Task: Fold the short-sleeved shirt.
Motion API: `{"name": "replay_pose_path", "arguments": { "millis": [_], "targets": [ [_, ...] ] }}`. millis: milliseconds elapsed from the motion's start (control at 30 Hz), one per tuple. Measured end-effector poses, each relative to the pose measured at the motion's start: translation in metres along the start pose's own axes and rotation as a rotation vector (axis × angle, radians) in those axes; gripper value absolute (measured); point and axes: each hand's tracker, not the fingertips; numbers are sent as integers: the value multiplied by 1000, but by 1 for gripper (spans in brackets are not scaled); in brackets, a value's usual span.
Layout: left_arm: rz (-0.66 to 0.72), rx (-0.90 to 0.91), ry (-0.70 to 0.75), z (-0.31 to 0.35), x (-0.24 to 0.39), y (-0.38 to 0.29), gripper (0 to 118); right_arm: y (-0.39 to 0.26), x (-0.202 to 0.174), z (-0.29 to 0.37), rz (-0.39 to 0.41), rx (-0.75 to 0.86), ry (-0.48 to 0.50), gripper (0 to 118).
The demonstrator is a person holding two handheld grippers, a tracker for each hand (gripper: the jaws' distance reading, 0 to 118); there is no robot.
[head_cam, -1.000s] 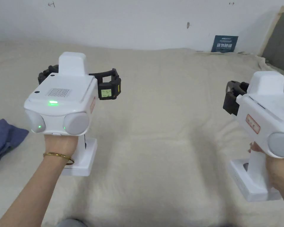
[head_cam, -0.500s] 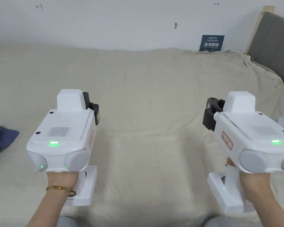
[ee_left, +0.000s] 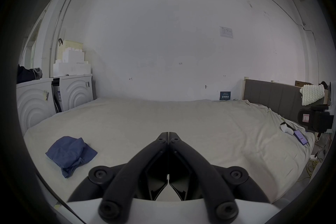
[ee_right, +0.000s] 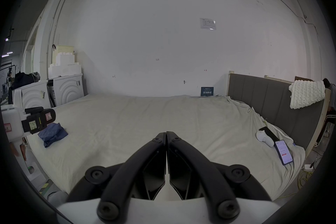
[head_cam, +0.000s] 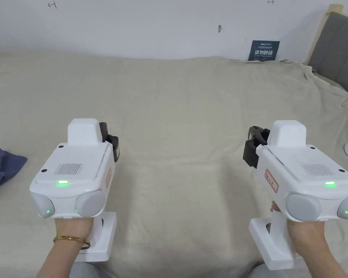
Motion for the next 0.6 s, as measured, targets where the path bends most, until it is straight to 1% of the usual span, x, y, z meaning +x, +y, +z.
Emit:
{"name": "replay_pose_path", "arguments": {
  "millis": [233, 600],
  "targets": [
    [-3, -20, -6, 0, 1, -4, 0, 3, -2, 3, 11, 17, -14, 0],
    [-16, -16, -14, 2, 4, -3, 0, 9, -5, 6, 12, 25, 0, 0]
  ]
}}
